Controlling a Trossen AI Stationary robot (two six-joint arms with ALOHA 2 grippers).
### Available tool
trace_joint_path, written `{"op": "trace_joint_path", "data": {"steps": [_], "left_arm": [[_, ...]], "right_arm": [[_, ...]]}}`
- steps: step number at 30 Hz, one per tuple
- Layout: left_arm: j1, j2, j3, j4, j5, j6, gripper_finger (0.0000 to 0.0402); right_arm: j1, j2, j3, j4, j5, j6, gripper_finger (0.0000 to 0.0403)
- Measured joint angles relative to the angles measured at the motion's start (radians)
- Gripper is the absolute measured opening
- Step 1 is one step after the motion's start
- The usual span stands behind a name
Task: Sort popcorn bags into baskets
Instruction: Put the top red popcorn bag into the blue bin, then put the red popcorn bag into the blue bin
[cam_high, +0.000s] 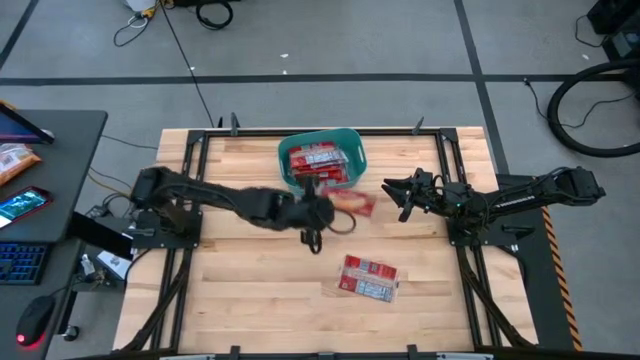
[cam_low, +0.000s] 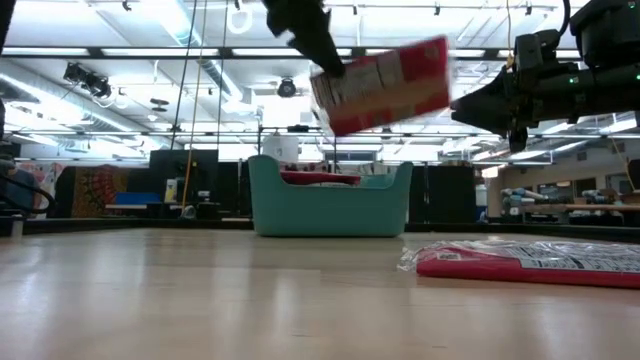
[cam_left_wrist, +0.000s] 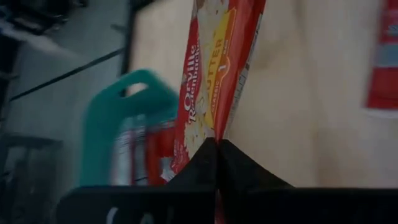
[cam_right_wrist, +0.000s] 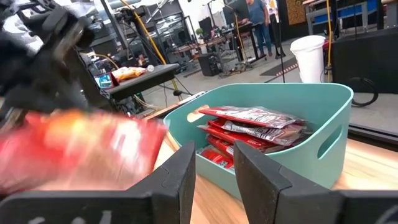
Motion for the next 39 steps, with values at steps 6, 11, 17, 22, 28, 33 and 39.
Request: {"op": "trace_joint_path", "data": {"steps": [6,11,17,22,28,33,39], "left_arm": [[0.098,-0.046,0.000,-0.019,-0.039,0.050,0.0004],[0.216,-0.044,-0.033,-0.012,-0.022,0.079,0.0004],[0.372,-0.042,-0.091,0.031,0.102,0.081,0.0004],[0.463,-0.042,-0.126,0.054,0.156,0.072,0.0004],[0.503,-0.042,-0.150,0.050,0.174,-0.017,0.0034],[0.463,-0.043,-0.151,0.053,0.132,-0.023,0.0114],[0.378,-0.043,-0.151,0.077,0.257,-0.015,0.0169]], "right_arm": [[0.000,0.002,0.000,0.013,0.000,0.000,0.0115],[0.000,0.002,0.000,0.010,0.000,0.000,0.0115],[0.000,0.001,0.000,0.013,0.000,0.000,0.0115],[0.000,0.002,0.000,0.012,0.000,0.000,0.0115],[0.000,0.002,0.000,0.012,0.000,0.000,0.0115],[0.000,0.002,0.000,0.012,0.000,0.000,0.0115],[0.000,0.002,0.000,0.012,0.000,0.000,0.0115]]}}
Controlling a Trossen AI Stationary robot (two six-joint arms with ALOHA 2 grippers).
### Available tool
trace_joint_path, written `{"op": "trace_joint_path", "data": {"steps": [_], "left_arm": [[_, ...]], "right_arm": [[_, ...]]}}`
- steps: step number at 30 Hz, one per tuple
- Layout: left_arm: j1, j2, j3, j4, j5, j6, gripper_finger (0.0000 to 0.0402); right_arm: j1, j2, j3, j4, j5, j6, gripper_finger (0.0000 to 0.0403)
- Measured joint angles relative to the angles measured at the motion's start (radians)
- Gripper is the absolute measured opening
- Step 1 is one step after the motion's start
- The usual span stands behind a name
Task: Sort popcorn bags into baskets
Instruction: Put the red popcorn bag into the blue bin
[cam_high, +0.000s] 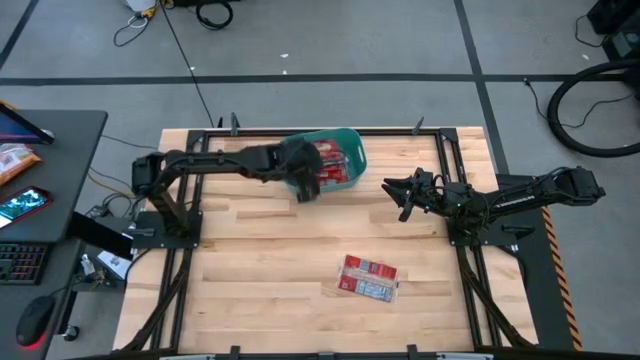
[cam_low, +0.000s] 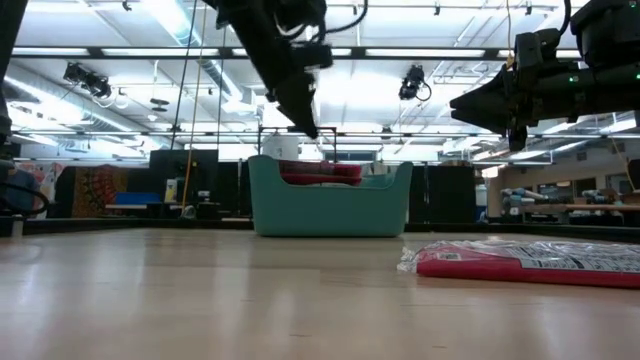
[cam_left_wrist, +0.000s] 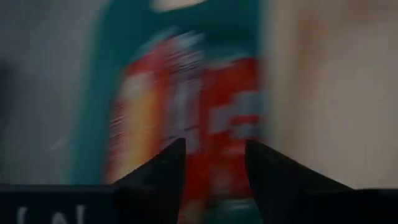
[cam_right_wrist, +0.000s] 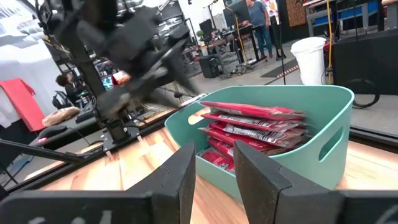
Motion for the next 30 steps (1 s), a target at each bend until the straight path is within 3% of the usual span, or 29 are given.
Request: {"op": "trace_joint_path", "data": {"steps": [5,8,18,30], "left_arm": [[-0.081,0.000,0.000,0.063,0.289,0.024,0.0169],[-0.134,0.001,0.000,0.121,0.378,0.012,0.0167],[-0.295,0.027,-0.001,0.245,0.364,-0.116,0.0167],[-0.450,0.220,0.000,0.502,0.357,-0.130,0.0167]], "right_arm": [[0.000,0.000,0.000,0.000,0.000,0.000,0.0115],[0.000,0.000,0.000,0.000,0.000,0.000,0.0115],[0.000,0.000,0.000,0.000,0.000,0.000,0.0115],[0.000,0.006,0.002,-0.002,0.000,0.000,0.0115]]}}
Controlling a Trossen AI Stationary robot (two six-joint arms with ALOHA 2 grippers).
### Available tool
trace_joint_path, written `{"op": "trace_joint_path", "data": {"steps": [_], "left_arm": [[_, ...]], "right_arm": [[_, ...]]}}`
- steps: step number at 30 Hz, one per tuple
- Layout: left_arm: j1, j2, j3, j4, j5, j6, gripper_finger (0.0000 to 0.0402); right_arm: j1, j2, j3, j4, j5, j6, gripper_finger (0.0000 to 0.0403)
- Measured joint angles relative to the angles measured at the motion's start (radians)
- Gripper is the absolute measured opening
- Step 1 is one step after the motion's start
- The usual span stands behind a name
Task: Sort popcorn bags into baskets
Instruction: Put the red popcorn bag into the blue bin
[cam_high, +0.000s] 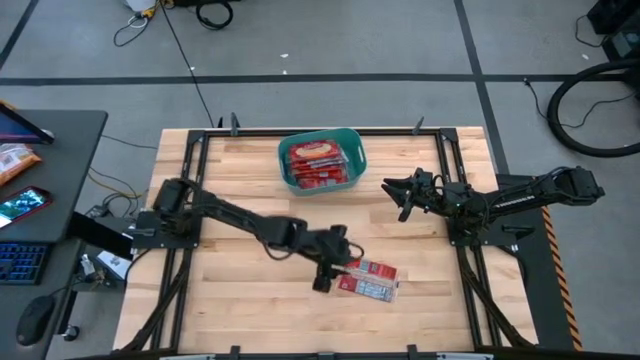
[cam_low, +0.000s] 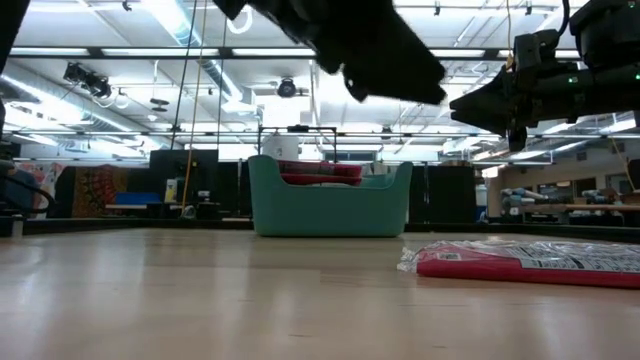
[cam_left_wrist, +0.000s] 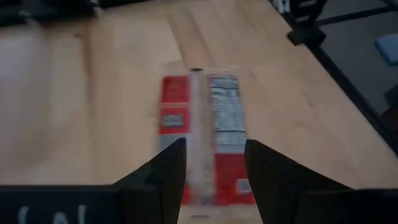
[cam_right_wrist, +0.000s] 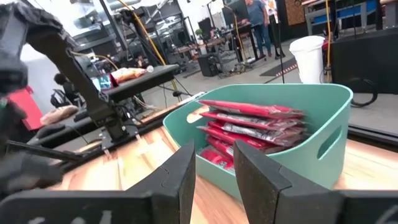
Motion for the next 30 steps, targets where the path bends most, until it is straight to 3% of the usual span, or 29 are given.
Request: {"op": "trace_joint_path", "data": {"steps": [9,22,30], "left_arm": [[-0.071,0.111,0.001,0.047,-0.037,-0.170,0.0166],[-0.179,0.156,0.077,0.023,-0.262,-0.302,0.0166],[-0.169,0.258,0.076,0.187,-0.329,-0.327,0.0166]], "right_arm": [[0.000,0.008,0.000,0.000,0.000,0.000,0.0115],[0.000,0.010,0.000,0.002,0.000,0.000,0.0115],[0.000,0.011,0.000,0.006,0.000,0.000,0.0115]]}}
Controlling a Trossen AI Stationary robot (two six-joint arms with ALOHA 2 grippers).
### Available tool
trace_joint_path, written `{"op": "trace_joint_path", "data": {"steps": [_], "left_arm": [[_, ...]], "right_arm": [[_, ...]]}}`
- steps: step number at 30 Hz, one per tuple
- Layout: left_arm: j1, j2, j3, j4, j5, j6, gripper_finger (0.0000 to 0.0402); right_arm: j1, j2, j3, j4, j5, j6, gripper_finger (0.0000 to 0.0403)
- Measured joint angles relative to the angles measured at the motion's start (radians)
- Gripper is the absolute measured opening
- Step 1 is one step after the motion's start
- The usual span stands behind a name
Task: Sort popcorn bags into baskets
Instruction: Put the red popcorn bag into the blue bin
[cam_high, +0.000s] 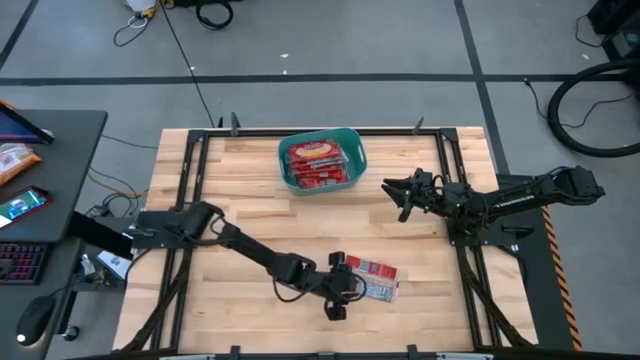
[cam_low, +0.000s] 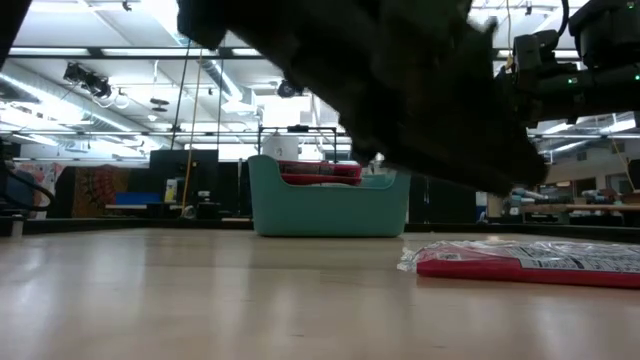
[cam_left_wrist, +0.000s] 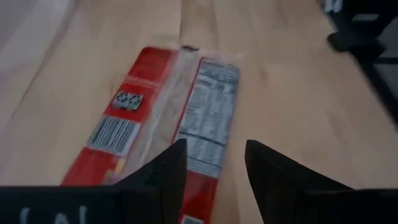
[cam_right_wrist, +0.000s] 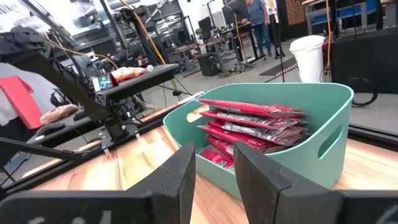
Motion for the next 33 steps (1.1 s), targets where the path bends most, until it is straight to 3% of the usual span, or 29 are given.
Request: {"op": "trace_joint_path", "data": {"steps": [6,12,22,27,33], "left_arm": [[0.050,0.056,0.001,-0.039,0.003,-0.040,0.0166],[0.072,0.008,0.007,-0.346,0.010,-0.107,0.0166],[0.130,-0.120,-0.005,-0.858,-0.103,-0.132,0.0166],[0.130,-0.198,-0.002,-0.877,-0.121,-0.079,0.0166],[0.073,-0.190,-0.002,-0.858,-0.131,-0.004,0.0168]], "right_arm": [[0.000,0.000,0.000,0.002,0.000,0.000,0.0115],[0.000,0.000,0.000,0.000,0.000,0.000,0.0115],[0.000,0.000,0.000,0.004,0.000,0.000,0.0115],[0.000,0.000,0.000,0.003,0.000,0.000,0.0115],[0.000,0.000,0.000,0.003,0.000,0.000,0.0115]]}}
